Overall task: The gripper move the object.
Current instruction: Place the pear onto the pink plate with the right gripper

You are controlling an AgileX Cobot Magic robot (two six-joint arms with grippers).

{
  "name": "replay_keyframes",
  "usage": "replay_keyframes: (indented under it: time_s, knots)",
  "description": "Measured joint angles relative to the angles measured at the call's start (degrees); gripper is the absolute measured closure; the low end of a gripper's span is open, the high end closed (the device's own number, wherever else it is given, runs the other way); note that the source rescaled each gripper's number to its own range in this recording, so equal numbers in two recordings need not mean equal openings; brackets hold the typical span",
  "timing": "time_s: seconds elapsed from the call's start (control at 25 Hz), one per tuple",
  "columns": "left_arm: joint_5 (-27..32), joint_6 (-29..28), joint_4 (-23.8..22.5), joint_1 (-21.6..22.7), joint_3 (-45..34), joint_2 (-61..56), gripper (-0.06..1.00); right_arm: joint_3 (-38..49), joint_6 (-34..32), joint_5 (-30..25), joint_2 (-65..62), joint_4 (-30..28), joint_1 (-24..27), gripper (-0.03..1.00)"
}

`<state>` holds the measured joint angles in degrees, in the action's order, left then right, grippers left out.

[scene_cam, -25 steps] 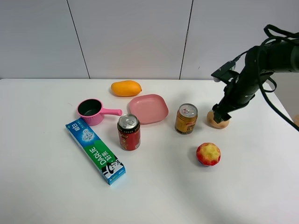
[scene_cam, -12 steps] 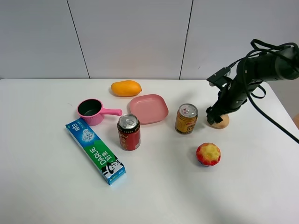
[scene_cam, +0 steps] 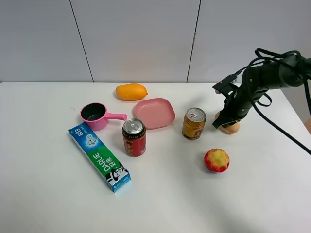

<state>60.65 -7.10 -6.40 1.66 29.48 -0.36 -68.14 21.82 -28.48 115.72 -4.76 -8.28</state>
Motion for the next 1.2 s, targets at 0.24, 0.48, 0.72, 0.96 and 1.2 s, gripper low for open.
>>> replay_keyframes:
  time_s: [0.24,0.48,0.72,0.96,1.2]
  knots:
    - [0.0,0.0,0.0,0.0,0.0,0.0,-0.06,0.0,-1.72,-0.41,-5.51,-0.7,0.0,0.94]
    - [0.0,0.0,0.0,0.0,0.0,0.0,-0.06,-2.27,-3.53,1.14,-20.7,1.59,-1.4,0.96]
    - [0.0,0.0,0.0,0.0,0.0,0.0,-0.06,-13.32,-3.62,0.68,-20.07,9.06,-9.8,0.96]
    - [0.0,0.0,0.0,0.0,0.0,0.0,-0.06,-26.93,-3.66,-4.39,-8.02,9.89,-18.22,0.96]
    - [0.0,0.0,0.0,0.0,0.0,0.0,-0.06,-32.57,-6.24,-8.94,2.51,9.71,-20.71,0.96]
